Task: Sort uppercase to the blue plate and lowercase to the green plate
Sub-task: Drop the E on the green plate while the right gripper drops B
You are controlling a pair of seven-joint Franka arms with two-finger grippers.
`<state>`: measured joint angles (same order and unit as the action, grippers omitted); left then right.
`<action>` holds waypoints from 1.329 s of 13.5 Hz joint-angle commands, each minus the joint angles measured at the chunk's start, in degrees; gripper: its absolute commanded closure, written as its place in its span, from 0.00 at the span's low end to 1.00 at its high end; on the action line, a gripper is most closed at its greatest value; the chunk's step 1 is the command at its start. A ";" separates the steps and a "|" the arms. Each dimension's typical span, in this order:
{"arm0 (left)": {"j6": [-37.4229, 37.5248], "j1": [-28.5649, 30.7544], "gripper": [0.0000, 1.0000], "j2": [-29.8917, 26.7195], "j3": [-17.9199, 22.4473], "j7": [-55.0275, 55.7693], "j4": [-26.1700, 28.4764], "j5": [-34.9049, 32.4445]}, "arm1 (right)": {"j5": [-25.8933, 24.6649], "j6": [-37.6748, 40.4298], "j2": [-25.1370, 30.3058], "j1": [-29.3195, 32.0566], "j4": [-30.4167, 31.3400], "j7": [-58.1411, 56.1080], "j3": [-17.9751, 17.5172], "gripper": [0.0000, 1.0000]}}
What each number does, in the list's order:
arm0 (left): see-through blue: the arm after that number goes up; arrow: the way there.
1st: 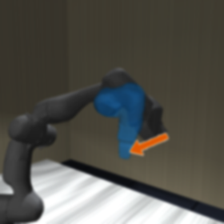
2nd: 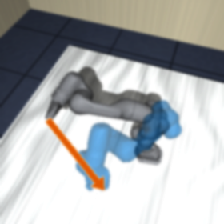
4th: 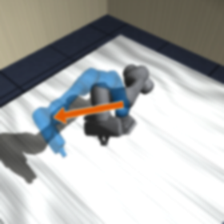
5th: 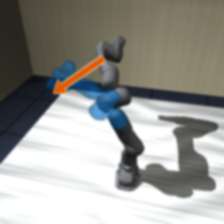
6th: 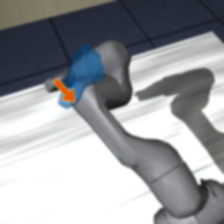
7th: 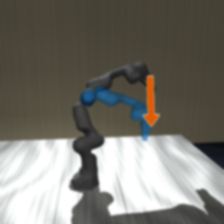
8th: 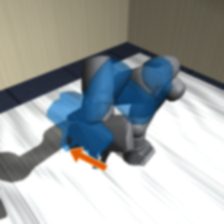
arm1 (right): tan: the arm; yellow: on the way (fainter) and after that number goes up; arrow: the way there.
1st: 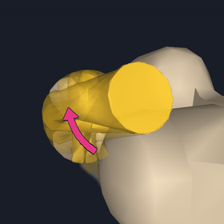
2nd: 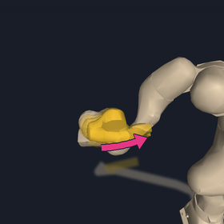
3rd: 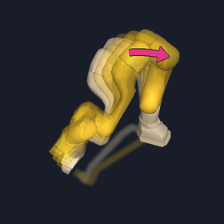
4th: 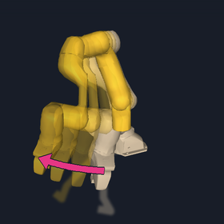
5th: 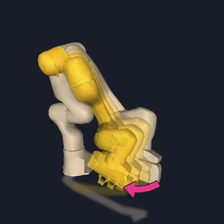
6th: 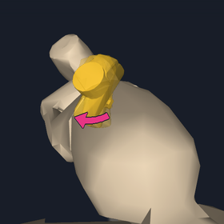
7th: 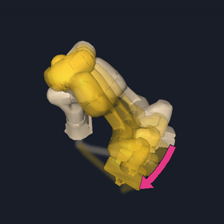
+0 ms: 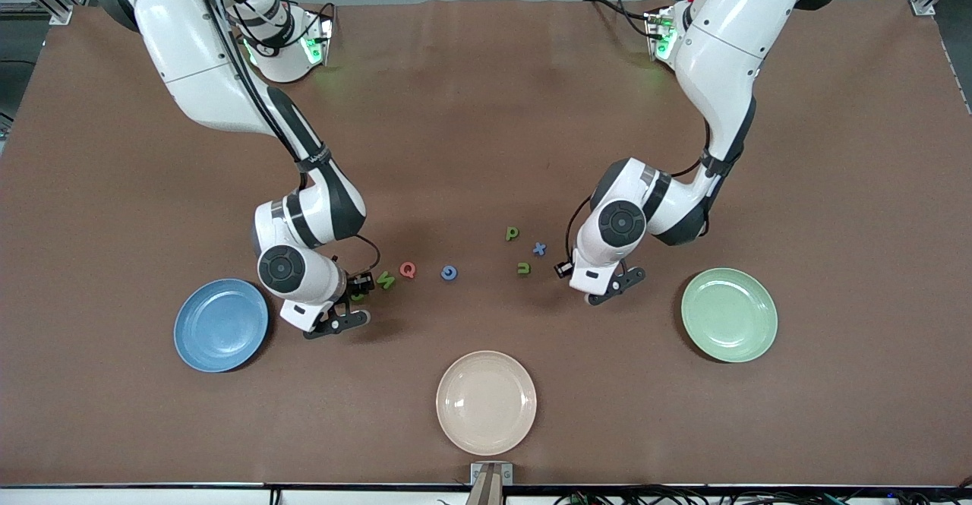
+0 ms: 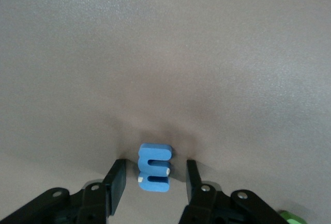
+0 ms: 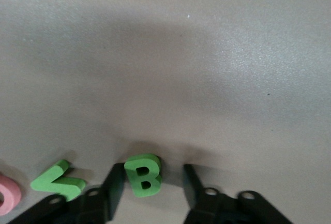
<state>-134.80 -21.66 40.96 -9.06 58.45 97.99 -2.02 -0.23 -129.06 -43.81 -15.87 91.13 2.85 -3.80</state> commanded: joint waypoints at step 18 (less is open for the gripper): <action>0.33 25.51 0.94 -4.41 0.71 -26.79 -0.96 -7.73 | -3.01 6.36 1.37 17.44 -6.93 -14.34 2.40 0.91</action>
<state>-134.70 1.26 35.26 -7.78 35.35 96.91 -8.54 -1.53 -122.68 -42.47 -0.79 83.47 -7.93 -0.76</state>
